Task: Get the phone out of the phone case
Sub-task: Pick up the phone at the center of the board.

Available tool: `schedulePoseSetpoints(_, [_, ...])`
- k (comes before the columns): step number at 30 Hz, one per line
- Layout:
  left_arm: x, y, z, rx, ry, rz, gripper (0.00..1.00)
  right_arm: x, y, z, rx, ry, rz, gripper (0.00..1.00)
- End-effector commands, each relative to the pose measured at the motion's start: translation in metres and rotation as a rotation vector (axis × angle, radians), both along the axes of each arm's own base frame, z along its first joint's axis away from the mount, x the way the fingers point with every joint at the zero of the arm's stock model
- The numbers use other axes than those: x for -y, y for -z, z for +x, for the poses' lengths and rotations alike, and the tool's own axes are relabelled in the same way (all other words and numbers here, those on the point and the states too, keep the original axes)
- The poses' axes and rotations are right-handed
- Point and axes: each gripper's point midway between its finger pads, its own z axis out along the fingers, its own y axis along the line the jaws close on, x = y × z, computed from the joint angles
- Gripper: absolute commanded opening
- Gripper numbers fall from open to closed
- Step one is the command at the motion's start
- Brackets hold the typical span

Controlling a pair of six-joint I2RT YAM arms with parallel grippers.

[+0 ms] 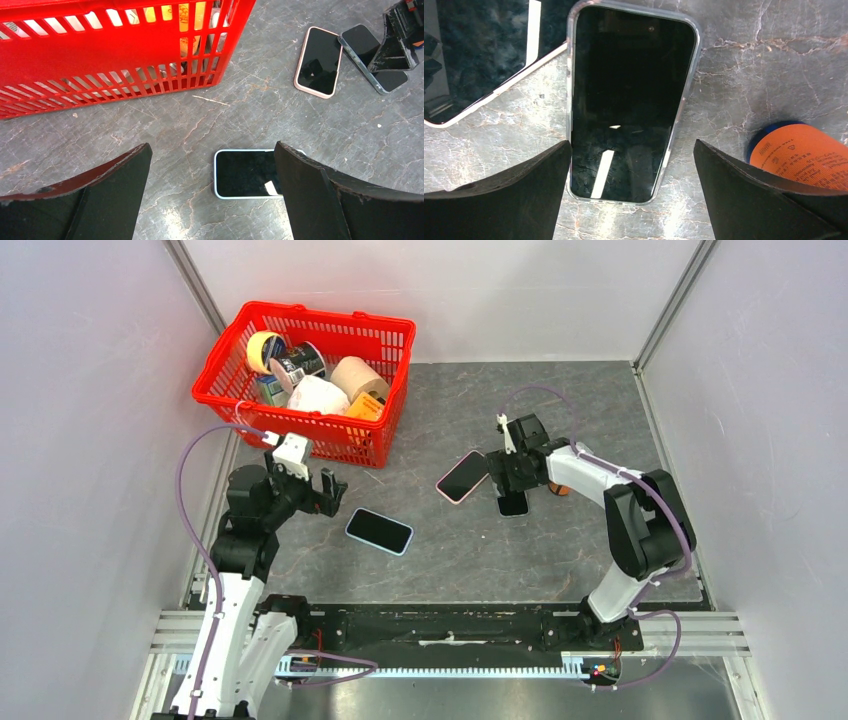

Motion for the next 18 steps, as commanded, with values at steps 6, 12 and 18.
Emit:
schedulePoseSetpoints(6, [0.003,-0.009,0.003,0.059,0.036,0.019,0.99,-0.012,-0.002,0.005,-0.041,0.015,0.099,0.99])
schedulePoseSetpoints(12, [0.003,-0.009,0.003,0.059,0.037,0.021,0.99,-0.016,-0.005,0.003,-0.048,0.005,0.125,0.99])
schedulePoseSetpoints(18, [0.003,-0.009,0.003,0.061,0.040,0.021,0.99,-0.019,-0.009,0.003,-0.042,0.006,0.142,0.99])
